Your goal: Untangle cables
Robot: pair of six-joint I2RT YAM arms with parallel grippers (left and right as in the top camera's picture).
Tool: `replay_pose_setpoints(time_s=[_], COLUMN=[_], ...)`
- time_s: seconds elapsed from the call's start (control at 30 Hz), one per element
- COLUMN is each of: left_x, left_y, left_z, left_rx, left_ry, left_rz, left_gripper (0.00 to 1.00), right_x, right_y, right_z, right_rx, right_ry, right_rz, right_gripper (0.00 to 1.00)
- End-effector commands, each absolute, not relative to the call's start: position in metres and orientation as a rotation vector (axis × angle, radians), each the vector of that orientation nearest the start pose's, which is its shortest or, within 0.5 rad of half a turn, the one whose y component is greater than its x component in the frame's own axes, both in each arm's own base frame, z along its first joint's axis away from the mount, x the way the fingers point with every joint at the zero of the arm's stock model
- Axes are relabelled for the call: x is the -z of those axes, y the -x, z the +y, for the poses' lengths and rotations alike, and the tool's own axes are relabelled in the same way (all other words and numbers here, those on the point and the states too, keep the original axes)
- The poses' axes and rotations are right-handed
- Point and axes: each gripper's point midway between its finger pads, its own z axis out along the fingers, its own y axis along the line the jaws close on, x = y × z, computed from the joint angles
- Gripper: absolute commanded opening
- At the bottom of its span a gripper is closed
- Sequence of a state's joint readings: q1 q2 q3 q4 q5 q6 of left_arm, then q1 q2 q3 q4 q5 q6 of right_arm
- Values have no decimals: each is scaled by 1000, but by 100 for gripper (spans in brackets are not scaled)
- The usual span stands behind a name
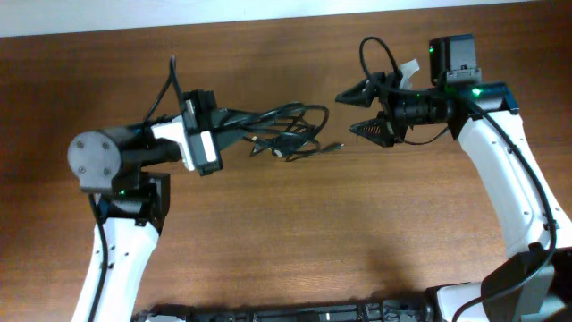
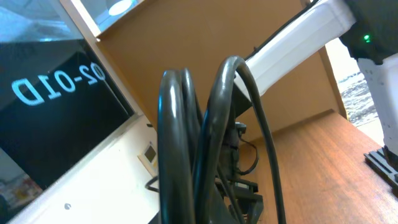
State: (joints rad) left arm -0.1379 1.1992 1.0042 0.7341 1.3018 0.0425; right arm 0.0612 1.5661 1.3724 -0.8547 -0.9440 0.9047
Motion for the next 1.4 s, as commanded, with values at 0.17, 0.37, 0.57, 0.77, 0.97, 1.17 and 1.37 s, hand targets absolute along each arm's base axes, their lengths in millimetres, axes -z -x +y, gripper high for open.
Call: replay_pose_setpoints(time_s=[0.17,0.37,0.57,0.77,0.97,1.17,1.37], left_x=[-439,-435,-411,-396,-356,-328,-388], left_y=[-254,-247,-213,-263,-308,-321,-352], left_z=[-225,-226,-225,-231,-250,-277,-218], left_rx=[730,751,983,1084,1114,1140,1271], left_ry=[-1259,-1300,-1483,-1228,-1045,-1019,-622], left_rz=[665,648,689,1022,1281,1359,1398], left_gripper=[0,3,99,99,99,99,99], right_x=[-230,-213,-232,-311,-363,-389,-388], right_y=[-319,-348,-422,-425,-425,-399,-395], right_z=[220,192,97,143,161,172,178], right_rx=[-1522,-1260,-1015,-1255,-1330,-1449,-1462], right_ry=[-672,-763,-567,143,312,439,462], right_rz=[2771,2694,2382,2043,1821,1750,1752], right_gripper=[33,4,4,4,4,4,4])
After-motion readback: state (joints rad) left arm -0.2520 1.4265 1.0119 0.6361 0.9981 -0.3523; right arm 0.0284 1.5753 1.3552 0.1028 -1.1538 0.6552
